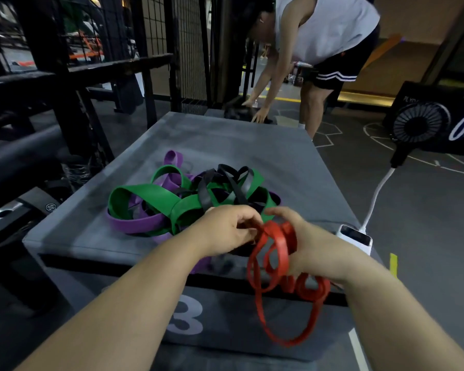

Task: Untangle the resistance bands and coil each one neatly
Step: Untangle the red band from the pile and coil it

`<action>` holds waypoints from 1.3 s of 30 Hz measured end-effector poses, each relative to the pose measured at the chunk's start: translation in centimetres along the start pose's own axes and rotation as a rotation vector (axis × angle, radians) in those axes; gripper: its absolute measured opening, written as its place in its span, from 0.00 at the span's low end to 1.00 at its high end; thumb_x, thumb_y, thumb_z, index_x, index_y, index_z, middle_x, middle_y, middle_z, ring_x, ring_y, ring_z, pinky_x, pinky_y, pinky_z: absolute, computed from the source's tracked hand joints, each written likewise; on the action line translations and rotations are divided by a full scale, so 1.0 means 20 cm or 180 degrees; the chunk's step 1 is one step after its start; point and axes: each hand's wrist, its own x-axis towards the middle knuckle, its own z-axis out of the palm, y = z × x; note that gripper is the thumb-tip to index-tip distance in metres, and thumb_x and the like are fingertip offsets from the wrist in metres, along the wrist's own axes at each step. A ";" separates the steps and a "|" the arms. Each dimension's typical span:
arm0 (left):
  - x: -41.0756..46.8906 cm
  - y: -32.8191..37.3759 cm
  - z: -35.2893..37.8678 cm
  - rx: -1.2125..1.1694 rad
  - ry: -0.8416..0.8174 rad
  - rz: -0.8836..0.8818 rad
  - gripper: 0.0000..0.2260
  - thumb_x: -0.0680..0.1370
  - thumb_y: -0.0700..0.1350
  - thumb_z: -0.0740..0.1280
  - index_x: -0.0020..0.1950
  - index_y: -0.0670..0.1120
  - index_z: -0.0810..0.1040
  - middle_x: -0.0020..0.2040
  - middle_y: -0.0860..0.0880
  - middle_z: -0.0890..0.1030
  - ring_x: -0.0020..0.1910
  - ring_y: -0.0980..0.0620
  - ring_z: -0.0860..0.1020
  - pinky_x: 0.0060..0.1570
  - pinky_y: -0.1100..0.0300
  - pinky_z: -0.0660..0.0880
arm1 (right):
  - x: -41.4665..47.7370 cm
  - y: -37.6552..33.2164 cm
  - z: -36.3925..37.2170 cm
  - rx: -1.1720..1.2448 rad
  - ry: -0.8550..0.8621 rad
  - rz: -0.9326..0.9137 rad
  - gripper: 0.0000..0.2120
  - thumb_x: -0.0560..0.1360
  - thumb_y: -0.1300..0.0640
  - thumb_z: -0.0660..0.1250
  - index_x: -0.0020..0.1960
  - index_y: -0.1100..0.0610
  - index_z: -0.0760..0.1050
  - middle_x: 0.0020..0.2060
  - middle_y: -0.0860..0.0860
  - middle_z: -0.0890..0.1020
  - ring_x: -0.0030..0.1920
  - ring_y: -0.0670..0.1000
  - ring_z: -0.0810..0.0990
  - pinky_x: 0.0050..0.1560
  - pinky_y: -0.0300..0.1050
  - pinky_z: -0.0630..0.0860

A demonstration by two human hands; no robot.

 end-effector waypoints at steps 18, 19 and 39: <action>-0.02 0.02 0.00 -0.0628 0.0280 -0.0228 0.13 0.74 0.40 0.72 0.43 0.50 0.67 0.44 0.52 0.85 0.43 0.59 0.82 0.47 0.62 0.77 | 0.09 0.03 0.13 0.1302 0.0847 -0.0199 0.24 0.59 0.44 0.74 0.43 0.63 0.77 0.37 0.62 0.81 0.39 0.54 0.76 0.44 0.58 0.75; -0.02 0.02 0.00 -0.0746 0.0182 -0.0191 0.13 0.75 0.39 0.71 0.44 0.50 0.66 0.47 0.52 0.84 0.44 0.60 0.81 0.50 0.61 0.77 | 0.09 0.03 0.12 0.1347 0.0915 -0.0166 0.21 0.59 0.45 0.73 0.41 0.62 0.78 0.37 0.62 0.81 0.39 0.54 0.77 0.44 0.59 0.76; -0.04 -0.07 -0.05 0.0039 0.0470 0.0034 0.12 0.72 0.52 0.73 0.53 0.61 0.76 0.50 0.58 0.81 0.49 0.58 0.79 0.53 0.54 0.76 | 0.04 -0.07 0.03 0.3623 0.1794 -0.0467 0.14 0.79 0.67 0.61 0.35 0.58 0.73 0.38 0.56 0.85 0.24 0.46 0.75 0.22 0.36 0.71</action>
